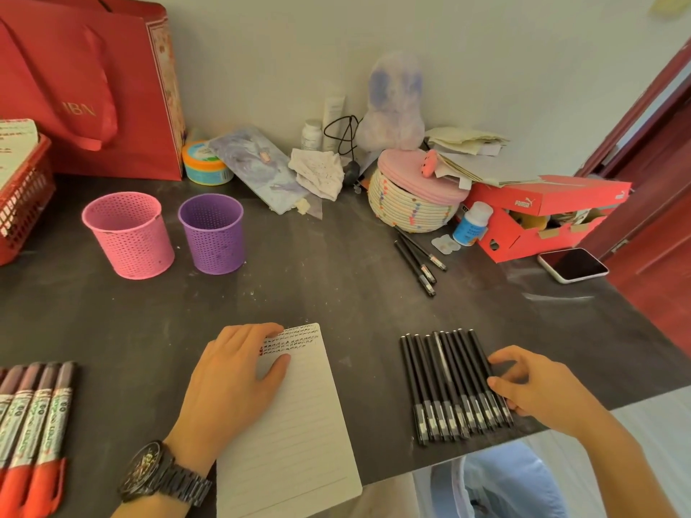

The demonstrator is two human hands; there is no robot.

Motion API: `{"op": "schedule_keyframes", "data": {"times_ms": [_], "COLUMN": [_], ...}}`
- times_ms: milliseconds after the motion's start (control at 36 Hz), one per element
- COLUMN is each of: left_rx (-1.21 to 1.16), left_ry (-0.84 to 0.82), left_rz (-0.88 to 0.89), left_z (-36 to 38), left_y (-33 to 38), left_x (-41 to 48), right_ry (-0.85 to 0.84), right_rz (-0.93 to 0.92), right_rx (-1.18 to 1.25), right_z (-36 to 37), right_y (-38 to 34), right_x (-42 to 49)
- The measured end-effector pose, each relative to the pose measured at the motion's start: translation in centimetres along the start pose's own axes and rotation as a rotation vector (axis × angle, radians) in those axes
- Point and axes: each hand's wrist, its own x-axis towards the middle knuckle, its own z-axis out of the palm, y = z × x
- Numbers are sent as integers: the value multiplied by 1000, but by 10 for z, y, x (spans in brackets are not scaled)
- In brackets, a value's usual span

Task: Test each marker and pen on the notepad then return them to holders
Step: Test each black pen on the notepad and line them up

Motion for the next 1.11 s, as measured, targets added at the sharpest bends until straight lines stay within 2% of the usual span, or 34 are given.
{"op": "schedule_keyframes", "data": {"times_ms": [167, 306, 444, 556, 667, 861, 1111], "left_rx": [9, 30, 65, 83, 113, 117, 103], "left_ry": [10, 40, 70, 97, 133, 147, 118], "left_rz": [2, 29, 57, 76, 107, 139, 122], "left_z": [0, -1, 0, 2, 6, 7, 4], "left_y": [-1, 1, 2, 1, -2, -3, 0], "left_x": [0, -1, -1, -2, -2, -2, -3], "right_ry": [6, 89, 245, 304, 338, 281, 246], "right_rz": [-5, -10, -96, -162, -169, -116, -102], "right_rx": [-29, -104, -47, -1, -119, -297, -257], "right_z": [-2, -6, -2, 5, 12, 20, 21], "right_y": [-2, -14, -48, -83, -108, -120, -126], "right_x": [1, 9, 36, 72, 104, 128, 121]}}
